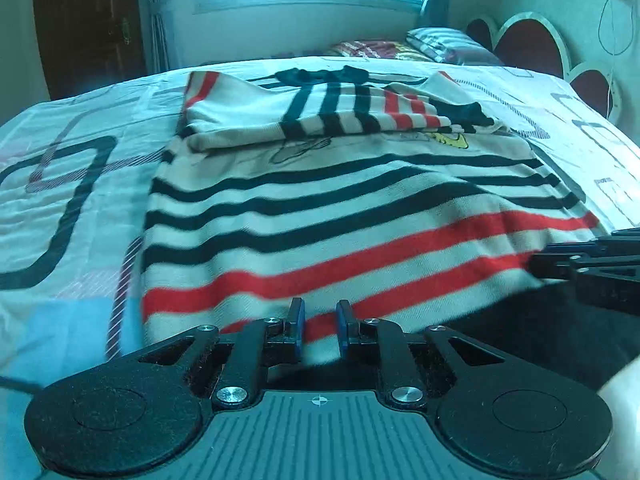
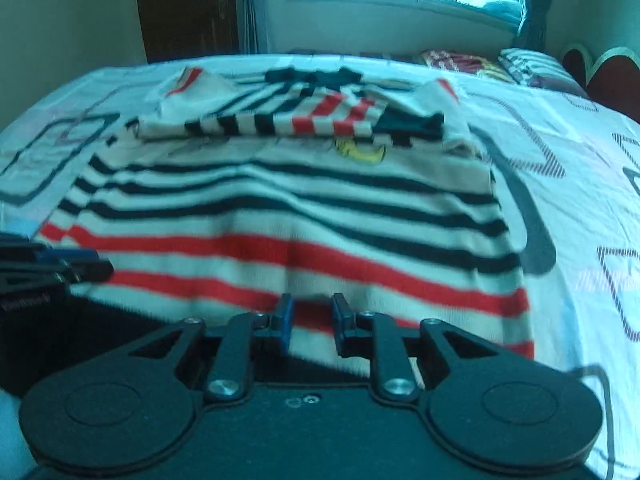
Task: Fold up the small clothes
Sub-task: 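Move both open grippers toward the black ribbed hem of the sweater, then grasp the black ribbed hem with both grippers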
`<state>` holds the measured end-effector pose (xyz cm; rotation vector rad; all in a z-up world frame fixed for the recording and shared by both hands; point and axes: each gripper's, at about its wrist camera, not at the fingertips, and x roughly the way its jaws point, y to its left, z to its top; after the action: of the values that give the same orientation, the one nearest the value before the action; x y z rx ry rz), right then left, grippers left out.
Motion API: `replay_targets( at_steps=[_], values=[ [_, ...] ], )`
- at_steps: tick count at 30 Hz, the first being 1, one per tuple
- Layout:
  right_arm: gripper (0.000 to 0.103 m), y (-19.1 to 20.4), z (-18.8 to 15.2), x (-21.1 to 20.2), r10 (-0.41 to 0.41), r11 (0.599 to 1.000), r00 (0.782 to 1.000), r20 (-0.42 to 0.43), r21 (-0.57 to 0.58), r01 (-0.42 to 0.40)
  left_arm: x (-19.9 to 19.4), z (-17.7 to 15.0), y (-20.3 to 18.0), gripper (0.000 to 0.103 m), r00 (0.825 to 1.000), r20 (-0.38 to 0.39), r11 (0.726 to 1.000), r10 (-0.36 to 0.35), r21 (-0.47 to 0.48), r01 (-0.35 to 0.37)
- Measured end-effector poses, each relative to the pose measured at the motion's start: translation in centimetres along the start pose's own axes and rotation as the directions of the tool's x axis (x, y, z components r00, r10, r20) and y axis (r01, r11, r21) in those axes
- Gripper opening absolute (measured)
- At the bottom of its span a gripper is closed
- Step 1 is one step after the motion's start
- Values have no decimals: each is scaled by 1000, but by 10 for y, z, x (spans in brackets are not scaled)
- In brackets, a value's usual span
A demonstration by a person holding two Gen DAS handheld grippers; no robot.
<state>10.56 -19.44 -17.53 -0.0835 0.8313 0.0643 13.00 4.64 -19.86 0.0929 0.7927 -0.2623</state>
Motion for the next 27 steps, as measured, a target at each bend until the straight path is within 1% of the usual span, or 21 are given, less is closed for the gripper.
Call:
replay_targets(
  at_steps=[4, 6, 8, 9, 10, 11, 12, 13, 14, 15, 16, 18, 22, 25, 27],
  values=[
    [20, -15, -11, -13, -37, 999, 999, -18, 33, 37, -15, -10, 11, 17, 1000, -14, 1000, 13, -15, -13],
    [23, -15, -11, -20, -37, 999, 999, -29, 35, 38, -20, -11, 10, 17, 999, -27, 999, 29, -13, -30],
    [31, -11, -13, -26, -40, 999, 999, -30, 27, 41, -25, -11, 5, 18, 997, -39, 998, 63, 7, -63],
    [33, -11, -15, -28, -32, 999, 999, -30, 41, 33, -28, -11, 3, 18, 996, -42, 997, 73, 13, -73],
    [36, -11, -16, -31, -22, 998, 999, -29, 58, 24, -31, -11, 3, 22, 996, -40, 997, 80, 16, -79],
    [37, -11, -17, -33, -15, 997, 999, -29, 69, 17, -35, -12, 2, 52, 995, -37, 996, 89, 16, -89],
    [38, -10, -18, -36, -15, 997, 1000, -27, 71, 17, -40, -13, 2, 75, 993, -28, 994, 111, 15, -111],
    [40, -9, -18, -39, -20, 998, 1000, -23, 67, 21, -46, -14, 2, 103, 990, 3, 990, 140, 17, -141],
    [44, -8, -19, -41, -23, 998, 1000, -19, 65, 24, -54, -17, 2, 103, 985, 50, 986, 166, 24, -168],
    [47, -8, -20, -43, -25, 998, 1000, -19, 66, 26, -60, -17, 2, 103, 983, 70, 984, 171, 38, -174],
    [50, -7, -21, -43, -27, 998, 999, -24, 64, 29, -61, -17, 2, 103, 984, 62, 984, 170, 49, -173],
    [49, -6, -24, -39, -32, 998, 998, -45, 55, 35, -59, -18, 6, 103, 987, 32, 986, 160, 43, -161],
    [48, -10, -28, -40, -35, 996, 998, -58, 80, 39, -54, -25, 19, 103, 991, -29, 991, 127, -28, -128],
    [49, -16, -32, -45, -64, 993, 997, -54, 91, 68, -51, -33, 27, 102, 994, -64, 992, 83, -90, -89],
    [49, -25, -35, -48, -84, 990, 995, -61, 111, 90, -49, -39, 33, 84, 996, -85, 988, 38, -144, -50]
  ],
)
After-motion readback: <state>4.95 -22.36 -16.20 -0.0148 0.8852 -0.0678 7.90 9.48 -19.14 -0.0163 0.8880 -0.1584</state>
